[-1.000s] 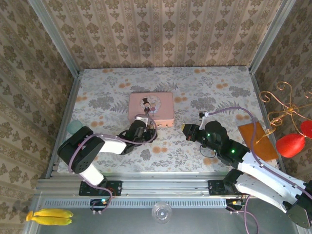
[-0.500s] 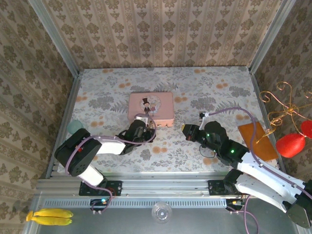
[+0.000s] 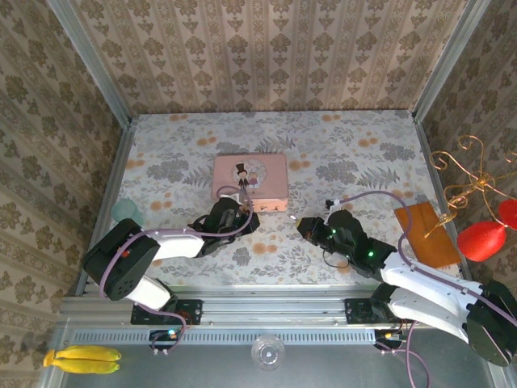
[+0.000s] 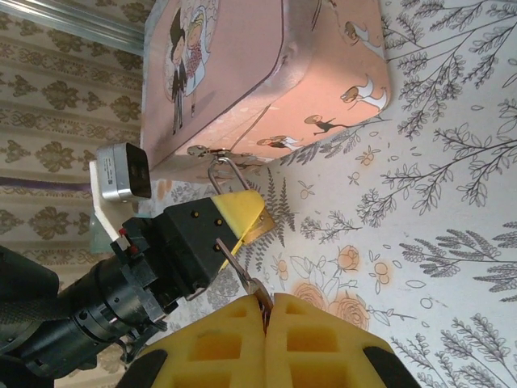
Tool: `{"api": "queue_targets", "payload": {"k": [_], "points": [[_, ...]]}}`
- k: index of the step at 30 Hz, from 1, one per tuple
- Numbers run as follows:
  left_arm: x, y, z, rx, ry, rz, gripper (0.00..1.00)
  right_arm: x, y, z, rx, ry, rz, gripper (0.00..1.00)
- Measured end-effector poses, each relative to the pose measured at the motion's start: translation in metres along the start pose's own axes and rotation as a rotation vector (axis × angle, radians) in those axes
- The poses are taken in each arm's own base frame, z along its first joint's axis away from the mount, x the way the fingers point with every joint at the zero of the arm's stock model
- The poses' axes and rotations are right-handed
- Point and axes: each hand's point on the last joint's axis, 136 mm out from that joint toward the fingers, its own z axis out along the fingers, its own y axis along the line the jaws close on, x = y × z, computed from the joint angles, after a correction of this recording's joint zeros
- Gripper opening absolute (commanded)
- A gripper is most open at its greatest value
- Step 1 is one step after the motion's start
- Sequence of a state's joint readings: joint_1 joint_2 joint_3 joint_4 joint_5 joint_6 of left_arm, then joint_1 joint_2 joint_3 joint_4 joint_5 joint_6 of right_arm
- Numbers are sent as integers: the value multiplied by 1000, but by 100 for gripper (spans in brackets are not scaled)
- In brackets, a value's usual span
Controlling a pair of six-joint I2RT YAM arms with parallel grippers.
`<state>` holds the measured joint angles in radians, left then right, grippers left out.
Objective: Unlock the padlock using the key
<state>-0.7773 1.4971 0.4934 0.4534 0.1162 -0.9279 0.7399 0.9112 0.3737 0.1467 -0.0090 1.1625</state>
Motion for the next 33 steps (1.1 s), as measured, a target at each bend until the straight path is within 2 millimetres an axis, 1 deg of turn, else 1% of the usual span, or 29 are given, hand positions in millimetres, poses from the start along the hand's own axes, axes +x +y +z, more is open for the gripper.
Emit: {"api": "queue_targets", "payload": {"k": [3, 7, 11, 15, 19, 25, 28, 33], "points": [[3, -4, 0, 21, 21, -68, 0, 4, -1, 4, -12, 6, 11, 0], [5, -9, 0, 37, 36, -140, 0, 16, -2, 13, -14, 34, 21, 0], [8, -14, 0, 46, 37, -183, 0, 27, -3, 23, -20, 63, 49, 0], [10, -23, 1, 68, 32, -210, 0, 35, -2, 28, -25, 81, 90, 0], [5, -34, 0, 105, 0, -240, 0, 37, -2, 31, -38, 83, 160, 0], [0, -40, -1, 126, -42, -274, 0, 51, -14, 45, -16, 130, 272, 0], [-2, -41, -1, 137, -52, -285, 0, 53, -14, 49, -21, 140, 303, 0], [-4, -42, -3, 155, -63, -306, 0, 52, -10, 49, -38, 139, 320, 0]]}}
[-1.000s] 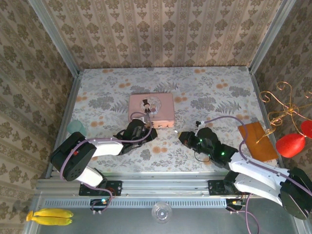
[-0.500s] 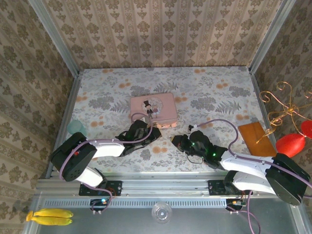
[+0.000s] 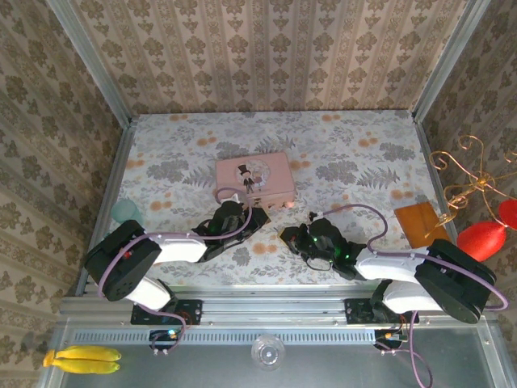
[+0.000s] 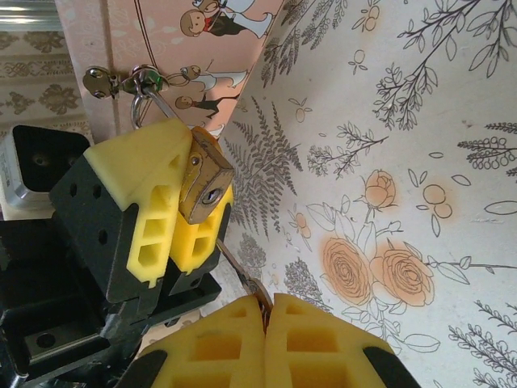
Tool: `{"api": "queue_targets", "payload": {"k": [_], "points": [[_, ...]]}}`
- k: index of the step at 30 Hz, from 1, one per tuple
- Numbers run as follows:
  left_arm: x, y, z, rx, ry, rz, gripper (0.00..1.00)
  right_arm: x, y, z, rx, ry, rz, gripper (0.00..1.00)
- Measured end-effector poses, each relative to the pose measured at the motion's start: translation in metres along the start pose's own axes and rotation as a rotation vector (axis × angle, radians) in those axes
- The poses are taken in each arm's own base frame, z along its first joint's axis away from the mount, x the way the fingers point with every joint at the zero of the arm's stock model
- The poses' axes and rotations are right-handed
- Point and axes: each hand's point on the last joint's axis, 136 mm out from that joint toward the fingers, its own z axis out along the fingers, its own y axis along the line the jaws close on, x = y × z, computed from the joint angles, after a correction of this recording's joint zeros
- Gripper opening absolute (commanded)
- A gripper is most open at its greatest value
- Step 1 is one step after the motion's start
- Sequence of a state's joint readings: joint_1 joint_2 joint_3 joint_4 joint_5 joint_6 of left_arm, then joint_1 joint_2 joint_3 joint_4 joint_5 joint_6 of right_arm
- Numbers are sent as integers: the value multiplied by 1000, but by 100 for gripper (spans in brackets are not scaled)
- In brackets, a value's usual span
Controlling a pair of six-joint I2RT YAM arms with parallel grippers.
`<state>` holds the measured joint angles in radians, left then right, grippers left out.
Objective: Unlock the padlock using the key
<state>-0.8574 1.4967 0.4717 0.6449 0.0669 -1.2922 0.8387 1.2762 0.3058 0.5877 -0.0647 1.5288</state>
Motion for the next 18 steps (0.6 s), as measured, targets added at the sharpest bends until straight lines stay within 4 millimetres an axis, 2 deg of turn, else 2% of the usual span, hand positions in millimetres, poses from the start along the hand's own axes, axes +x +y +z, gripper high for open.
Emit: {"api": "queue_targets", "payload": {"k": [18], "points": [[3, -1, -3, 38, -20, -46, 0, 4, 6, 5, -37, 56, 55, 0]]}}
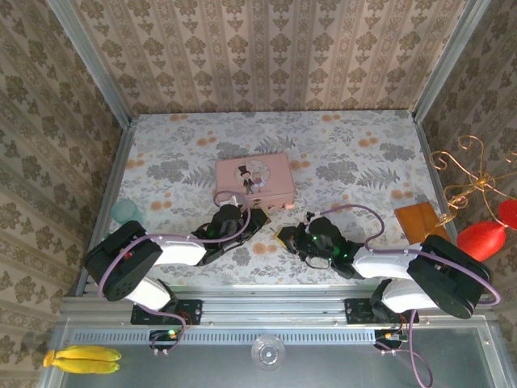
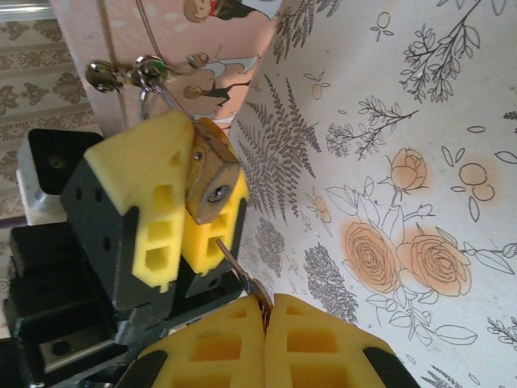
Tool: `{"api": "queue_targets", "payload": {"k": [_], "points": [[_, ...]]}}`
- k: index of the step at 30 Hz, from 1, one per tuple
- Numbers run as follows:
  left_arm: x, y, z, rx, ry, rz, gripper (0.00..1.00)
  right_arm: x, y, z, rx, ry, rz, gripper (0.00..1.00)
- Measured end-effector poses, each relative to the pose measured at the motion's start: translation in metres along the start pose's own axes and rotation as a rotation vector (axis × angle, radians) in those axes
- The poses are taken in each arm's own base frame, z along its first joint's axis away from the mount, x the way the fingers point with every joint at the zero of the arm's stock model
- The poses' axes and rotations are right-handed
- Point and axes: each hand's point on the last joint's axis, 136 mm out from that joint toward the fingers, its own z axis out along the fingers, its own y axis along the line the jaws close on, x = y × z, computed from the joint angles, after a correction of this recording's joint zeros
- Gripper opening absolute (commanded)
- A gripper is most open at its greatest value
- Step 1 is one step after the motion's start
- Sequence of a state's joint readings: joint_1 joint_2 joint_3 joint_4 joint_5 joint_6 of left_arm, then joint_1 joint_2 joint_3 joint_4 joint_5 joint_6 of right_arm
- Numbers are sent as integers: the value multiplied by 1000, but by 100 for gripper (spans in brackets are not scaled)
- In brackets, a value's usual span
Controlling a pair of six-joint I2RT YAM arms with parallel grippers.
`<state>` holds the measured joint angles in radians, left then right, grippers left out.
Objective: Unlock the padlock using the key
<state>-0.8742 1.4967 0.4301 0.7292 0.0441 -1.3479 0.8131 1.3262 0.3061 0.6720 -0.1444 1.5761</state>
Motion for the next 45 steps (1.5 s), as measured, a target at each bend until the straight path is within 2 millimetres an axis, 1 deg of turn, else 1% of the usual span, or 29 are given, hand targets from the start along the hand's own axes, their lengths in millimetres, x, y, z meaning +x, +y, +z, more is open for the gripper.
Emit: {"api": "queue_targets", "payload": {"k": [7, 12, 23, 31, 45], "points": [[-1, -3, -1, 24, -12, -9, 0, -5, 2, -1, -9, 4, 22, 0], [-3, -6, -3, 45, -23, -19, 0, -3, 6, 0, -27, 18, 37, 0], [-3, -18, -3, 100, -30, -25, 0, -4, 10, 0, -44, 17, 51, 0], [-1, -21, 0, 123, -29, -33, 0, -11, 12, 2, -61, 2, 58, 0], [-1, -23, 1, 136, -32, -38, 0, -18, 10, 1, -55, -17, 51, 0]]}}
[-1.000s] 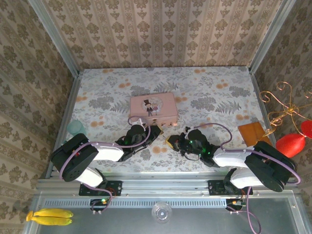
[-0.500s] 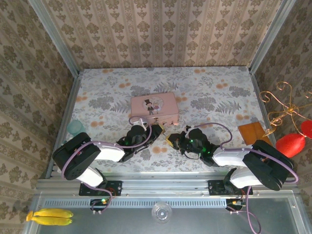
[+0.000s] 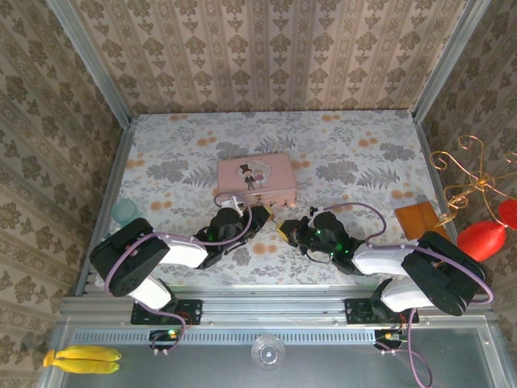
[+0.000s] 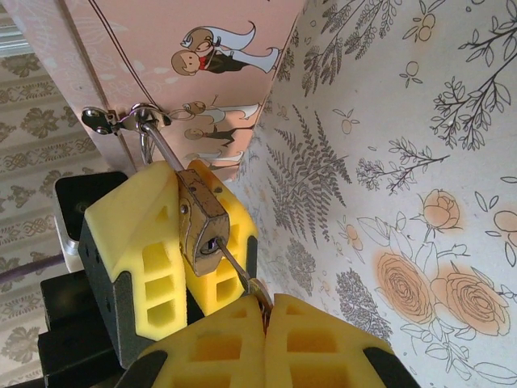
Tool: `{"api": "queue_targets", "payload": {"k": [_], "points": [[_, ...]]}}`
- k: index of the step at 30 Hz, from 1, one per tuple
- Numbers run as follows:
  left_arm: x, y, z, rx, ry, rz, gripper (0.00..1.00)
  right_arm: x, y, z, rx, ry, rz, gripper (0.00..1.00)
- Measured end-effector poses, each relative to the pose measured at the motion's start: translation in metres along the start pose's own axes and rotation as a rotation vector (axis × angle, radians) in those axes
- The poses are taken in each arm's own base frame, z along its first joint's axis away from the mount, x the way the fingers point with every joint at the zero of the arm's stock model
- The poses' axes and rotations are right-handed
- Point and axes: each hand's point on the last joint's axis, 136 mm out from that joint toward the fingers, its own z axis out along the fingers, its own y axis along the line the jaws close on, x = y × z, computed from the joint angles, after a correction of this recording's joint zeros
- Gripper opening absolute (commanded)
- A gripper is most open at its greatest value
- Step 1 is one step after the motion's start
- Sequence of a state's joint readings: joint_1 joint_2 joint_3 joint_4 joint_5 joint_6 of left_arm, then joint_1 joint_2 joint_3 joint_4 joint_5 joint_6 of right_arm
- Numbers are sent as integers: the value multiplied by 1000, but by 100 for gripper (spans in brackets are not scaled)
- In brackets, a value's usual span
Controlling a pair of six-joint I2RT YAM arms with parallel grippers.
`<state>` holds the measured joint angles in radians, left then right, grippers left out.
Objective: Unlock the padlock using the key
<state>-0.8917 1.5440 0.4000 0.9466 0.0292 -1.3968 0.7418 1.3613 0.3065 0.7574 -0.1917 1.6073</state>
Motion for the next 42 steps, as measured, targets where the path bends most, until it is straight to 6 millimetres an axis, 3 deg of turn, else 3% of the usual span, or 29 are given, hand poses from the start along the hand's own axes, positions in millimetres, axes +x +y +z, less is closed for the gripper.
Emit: {"api": "queue_targets", "payload": {"k": [42], "points": [[2, 0, 0, 18, 8, 2, 0, -1, 1, 0, -4, 0, -6, 0]]}}
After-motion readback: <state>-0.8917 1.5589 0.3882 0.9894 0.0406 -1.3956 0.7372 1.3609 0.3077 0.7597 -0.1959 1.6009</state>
